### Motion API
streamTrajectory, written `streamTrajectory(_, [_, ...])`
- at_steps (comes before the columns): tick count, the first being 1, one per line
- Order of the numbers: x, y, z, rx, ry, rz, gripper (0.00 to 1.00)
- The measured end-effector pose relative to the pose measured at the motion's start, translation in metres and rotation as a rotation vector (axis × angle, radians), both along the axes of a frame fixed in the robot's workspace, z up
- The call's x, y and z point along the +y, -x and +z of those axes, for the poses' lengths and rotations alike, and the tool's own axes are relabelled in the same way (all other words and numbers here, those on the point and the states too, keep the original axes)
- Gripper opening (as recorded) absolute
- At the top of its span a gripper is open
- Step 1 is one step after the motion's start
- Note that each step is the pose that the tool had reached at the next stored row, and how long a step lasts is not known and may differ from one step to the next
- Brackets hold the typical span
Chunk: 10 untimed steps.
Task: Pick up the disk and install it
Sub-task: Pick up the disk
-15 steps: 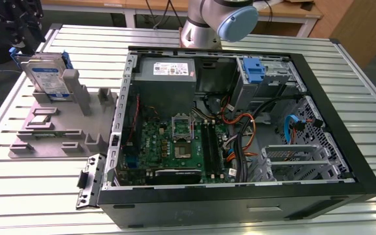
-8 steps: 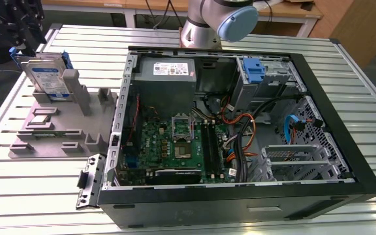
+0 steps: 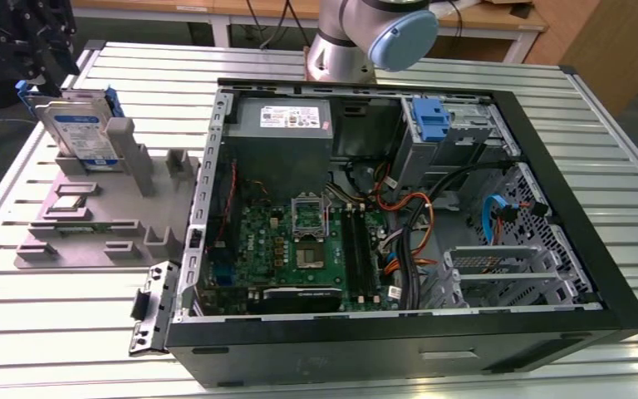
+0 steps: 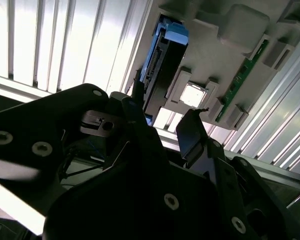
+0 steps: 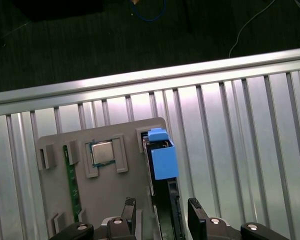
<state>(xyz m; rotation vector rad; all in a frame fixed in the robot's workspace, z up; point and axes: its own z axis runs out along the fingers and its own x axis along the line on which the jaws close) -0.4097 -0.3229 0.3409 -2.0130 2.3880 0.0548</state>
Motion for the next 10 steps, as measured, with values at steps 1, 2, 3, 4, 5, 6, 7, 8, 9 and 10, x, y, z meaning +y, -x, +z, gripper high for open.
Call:
streamTrajectory(1, [0.0,0.0,-0.0006,-0.0001,-0.0001,0.0,0.53])
streamTrajectory(2, [0.0001,0.0001,-0.0014,-0.0001,-0.0001,0.0,0.53])
streamTrajectory(3, [0.0001,0.0001,-0.002,0.0,-0.0001,0.0,0.53])
streamTrajectory(4, [0.0001,0.0001,-0.0028,0.0,-0.0001,0.0,0.53])
streamTrajectory(5, [0.0001,0.0,-0.0034,0.0,-0.0001,0.0,0.53])
streamTrajectory(6, [0.0002,0.0,-0.0036,0.0003,0.0,0.0,0.53])
streamTrajectory(7, [0.0001,0.0001,-0.0036,0.0003,0.0,0.0,0.53])
streamTrajectory(8, [0.0001,0.0001,-0.0036,0.0004,0.0001,0.0,0.53])
streamTrajectory(9, [0.0001,0.0001,-0.0037,0.0002,0.0,0.0,0.53])
streamTrajectory(10, [0.0001,0.0001,-0.0038,0.0001,-0.0001,0.0,0.53])
